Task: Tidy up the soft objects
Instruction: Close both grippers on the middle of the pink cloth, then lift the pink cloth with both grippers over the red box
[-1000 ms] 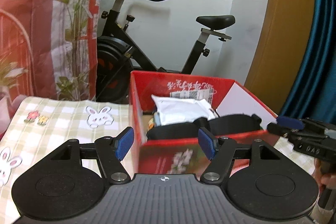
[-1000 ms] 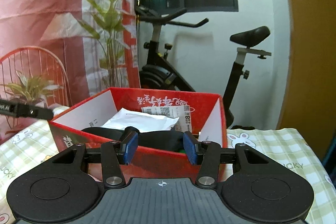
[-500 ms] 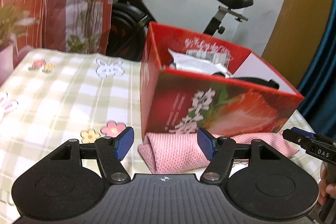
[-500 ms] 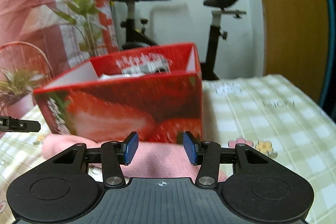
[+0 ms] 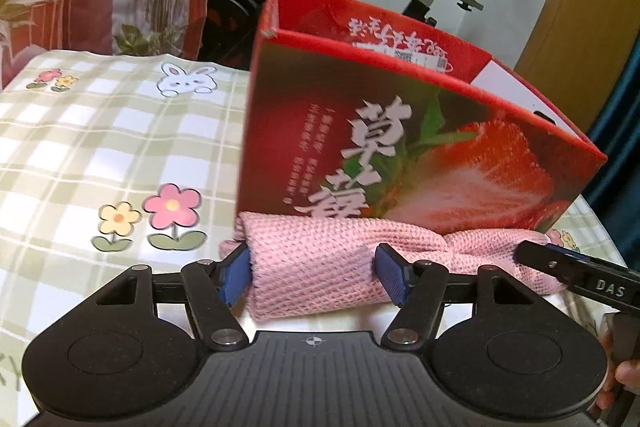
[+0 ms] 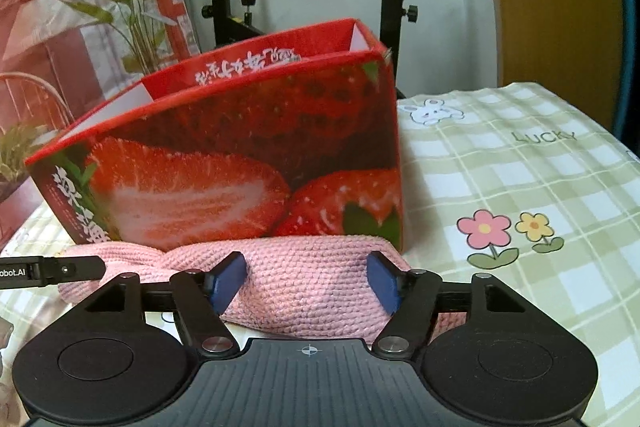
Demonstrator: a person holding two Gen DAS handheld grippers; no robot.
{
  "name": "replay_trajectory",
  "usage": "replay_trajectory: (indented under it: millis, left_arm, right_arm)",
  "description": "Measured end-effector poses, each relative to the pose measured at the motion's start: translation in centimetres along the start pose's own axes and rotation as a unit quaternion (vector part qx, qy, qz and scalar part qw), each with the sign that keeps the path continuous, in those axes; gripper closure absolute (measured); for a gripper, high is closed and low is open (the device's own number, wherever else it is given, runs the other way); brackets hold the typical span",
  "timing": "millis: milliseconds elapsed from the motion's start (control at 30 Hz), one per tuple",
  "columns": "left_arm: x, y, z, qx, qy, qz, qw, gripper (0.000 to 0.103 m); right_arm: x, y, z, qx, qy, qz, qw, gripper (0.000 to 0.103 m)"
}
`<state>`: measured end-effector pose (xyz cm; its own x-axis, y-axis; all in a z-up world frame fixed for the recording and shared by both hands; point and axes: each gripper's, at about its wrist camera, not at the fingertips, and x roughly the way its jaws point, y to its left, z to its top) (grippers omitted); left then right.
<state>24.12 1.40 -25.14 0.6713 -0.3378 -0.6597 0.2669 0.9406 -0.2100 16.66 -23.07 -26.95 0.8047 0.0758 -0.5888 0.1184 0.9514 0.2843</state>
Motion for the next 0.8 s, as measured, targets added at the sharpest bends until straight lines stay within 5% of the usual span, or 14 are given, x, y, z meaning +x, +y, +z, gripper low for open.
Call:
replay_trajectory:
  millis: [100,367,633,800]
  left_arm:
    - [0.2,-0.3,-0.2,0.002,0.001,-0.002,1.0,0.04]
    - [0.2,-1.4,-0.7,0.031,0.008,-0.017,0.9993,0.079]
    - [-0.4,-1.9,-1.5,0.034,0.022,-0.023,0.9989,0.084]
    - [-1.0,-2.6,-2.0,0.033,0.037,-0.017,0.9986,0.084]
  right_arm:
    - [0.8,0.1,-0.1,0.008,0.012,-0.003,1.0,0.038]
    - [1.3,1.1,-0.2,-0.018,0.026,0.008,0.999,0.039]
    - [0.7,2.0,-0.3,-0.025,0.044,0.033,0.998,0.07]
    - [-0.1,2.3,-0.9,-0.021,0.05,0.044,0.998,0.075]
